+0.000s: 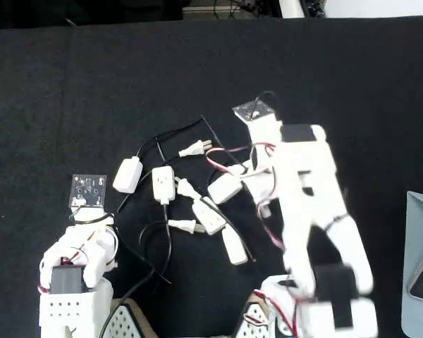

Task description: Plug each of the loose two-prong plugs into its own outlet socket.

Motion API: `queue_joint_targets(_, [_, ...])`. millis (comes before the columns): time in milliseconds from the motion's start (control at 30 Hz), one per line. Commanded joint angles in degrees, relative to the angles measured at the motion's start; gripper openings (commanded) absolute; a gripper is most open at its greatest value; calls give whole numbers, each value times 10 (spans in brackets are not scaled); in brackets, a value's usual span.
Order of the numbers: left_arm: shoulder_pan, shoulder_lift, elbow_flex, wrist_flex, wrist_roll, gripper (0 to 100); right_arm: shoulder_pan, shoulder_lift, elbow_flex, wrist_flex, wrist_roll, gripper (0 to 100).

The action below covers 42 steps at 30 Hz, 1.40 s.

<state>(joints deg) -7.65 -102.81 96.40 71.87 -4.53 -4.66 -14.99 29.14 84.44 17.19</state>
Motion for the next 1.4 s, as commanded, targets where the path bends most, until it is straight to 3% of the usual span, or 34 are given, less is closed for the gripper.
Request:
queue_joint_targets(0, [4, -1, 10, 4, 4, 30, 2, -103, -25, 39, 4, 11])
queue_joint_targets(333, [4, -2, -2, -2, 0, 30, 2, -319, -29, 58, 1, 11])
queue_joint_targets(533, [5, -2, -136, -11, 0, 30, -14, -407, -55, 53, -21, 11])
queue_joint_targets(700, [5, -2, -251, -55, 4, 30, -99, -435, -25, 15, -93, 11])
queue_joint_targets(833, [22, -2, -261, -124, 5, 30, -177, -462, 34, -58, -137, 11])
queue_joint_targets(1067, [74, -2, -262, -204, 76, 30, -324, -540, 138, -168, -141, 11])
queue_joint_targets(1367, [148, -2, -260, -279, 93, 30, -396, -601, 212, -217, -137, 11])
